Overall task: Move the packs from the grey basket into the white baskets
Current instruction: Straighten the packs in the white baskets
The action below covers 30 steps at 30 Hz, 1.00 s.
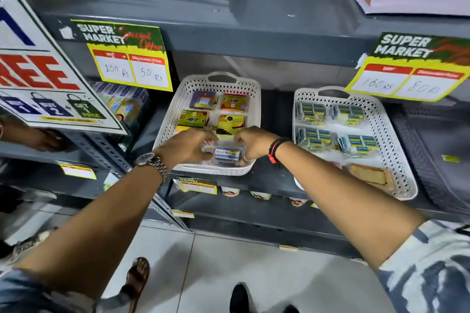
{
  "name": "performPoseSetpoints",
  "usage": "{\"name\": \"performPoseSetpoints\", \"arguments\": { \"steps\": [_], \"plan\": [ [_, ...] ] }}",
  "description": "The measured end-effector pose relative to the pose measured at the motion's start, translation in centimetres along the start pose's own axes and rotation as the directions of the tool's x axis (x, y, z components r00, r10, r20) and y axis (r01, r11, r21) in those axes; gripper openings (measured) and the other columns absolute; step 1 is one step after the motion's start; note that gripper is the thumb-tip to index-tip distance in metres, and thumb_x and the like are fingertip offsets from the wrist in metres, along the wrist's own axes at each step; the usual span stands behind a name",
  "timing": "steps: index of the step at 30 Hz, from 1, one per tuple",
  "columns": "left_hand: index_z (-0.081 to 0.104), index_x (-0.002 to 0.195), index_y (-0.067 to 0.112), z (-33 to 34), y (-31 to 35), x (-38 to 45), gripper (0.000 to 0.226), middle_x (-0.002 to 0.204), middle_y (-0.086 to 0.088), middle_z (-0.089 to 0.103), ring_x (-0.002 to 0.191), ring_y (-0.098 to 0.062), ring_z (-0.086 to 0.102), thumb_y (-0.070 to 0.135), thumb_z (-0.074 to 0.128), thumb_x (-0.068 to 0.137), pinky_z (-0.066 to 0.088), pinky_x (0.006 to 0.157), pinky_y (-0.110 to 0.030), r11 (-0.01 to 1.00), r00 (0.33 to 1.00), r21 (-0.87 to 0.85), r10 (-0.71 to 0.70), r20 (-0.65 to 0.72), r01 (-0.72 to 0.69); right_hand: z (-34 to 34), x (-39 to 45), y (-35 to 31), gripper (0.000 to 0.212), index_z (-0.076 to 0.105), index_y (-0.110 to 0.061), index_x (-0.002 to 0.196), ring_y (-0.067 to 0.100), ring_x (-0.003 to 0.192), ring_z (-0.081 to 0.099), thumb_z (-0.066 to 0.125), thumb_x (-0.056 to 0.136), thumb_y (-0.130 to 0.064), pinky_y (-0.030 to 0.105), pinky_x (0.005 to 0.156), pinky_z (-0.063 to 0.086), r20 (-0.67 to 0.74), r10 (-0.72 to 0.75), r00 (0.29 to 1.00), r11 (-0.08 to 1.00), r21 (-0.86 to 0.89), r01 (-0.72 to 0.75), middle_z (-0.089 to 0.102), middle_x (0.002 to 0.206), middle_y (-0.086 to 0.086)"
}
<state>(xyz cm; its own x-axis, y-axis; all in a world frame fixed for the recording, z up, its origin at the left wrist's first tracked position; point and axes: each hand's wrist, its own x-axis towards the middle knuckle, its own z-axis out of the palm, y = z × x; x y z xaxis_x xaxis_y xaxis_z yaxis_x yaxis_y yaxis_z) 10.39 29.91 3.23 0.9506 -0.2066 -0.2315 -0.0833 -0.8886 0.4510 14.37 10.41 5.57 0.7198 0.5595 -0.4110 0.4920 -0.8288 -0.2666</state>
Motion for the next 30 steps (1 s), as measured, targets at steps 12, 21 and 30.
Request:
{"name": "performPoseSetpoints", "arguments": {
  "steps": [12, 21, 30],
  "plan": [
    [0.05, 0.133, 0.028, 0.9, 0.9, 3.3, 0.066, 0.128, -0.002, 0.062, 0.105, -0.024, 0.064, 0.037, 0.077, 0.074, 0.053, 0.091, -0.041, 0.979, 0.967, 0.205, -0.068, 0.247, 0.016, 0.9, 1.6, 0.0, 0.039, 0.065, -0.001, 0.108, 0.031, 0.096, 0.064, 0.077, 0.073, -0.012, 0.035, 0.078, 0.056, 0.005, 0.022, 1.0, 1.0, -0.022, -0.021, 0.067, 0.109, 0.017],
    [0.055, 0.128, 0.023, 1.1, 1.0, 3.3, 0.063, 0.124, -0.002, 0.064, 0.105, -0.022, 0.063, 0.03, 0.081, 0.071, 0.052, 0.091, -0.038, 0.984, 0.977, 0.178, -0.043, 0.211, 0.005, 1.2, 1.6, -0.2, 0.045, 0.063, -0.003, 0.111, 0.03, 0.096, 0.063, 0.079, 0.071, -0.015, 0.034, 0.078, 0.056, -0.013, 0.037, 0.999, 0.999, 0.005, -0.037, 0.065, 0.11, 0.015],
    [0.042, 0.142, 0.017, -0.5, 0.5, 3.0, 0.082, 0.148, -0.001, 0.045, 0.134, -0.02, 0.043, 0.047, 0.076, 0.074, 0.035, 0.108, -0.029, 0.995, 0.978, 0.092, -0.044, 0.204, 0.026, -0.3, -0.2, 1.3, 0.058, 0.052, -0.008, 0.13, 0.031, 0.116, 0.057, 0.072, 0.076, -0.004, 0.038, 0.098, 0.051, -0.135, 0.055, 0.989, 0.994, 0.101, -0.042, 0.054, 0.133, 0.016]
  ]
}}
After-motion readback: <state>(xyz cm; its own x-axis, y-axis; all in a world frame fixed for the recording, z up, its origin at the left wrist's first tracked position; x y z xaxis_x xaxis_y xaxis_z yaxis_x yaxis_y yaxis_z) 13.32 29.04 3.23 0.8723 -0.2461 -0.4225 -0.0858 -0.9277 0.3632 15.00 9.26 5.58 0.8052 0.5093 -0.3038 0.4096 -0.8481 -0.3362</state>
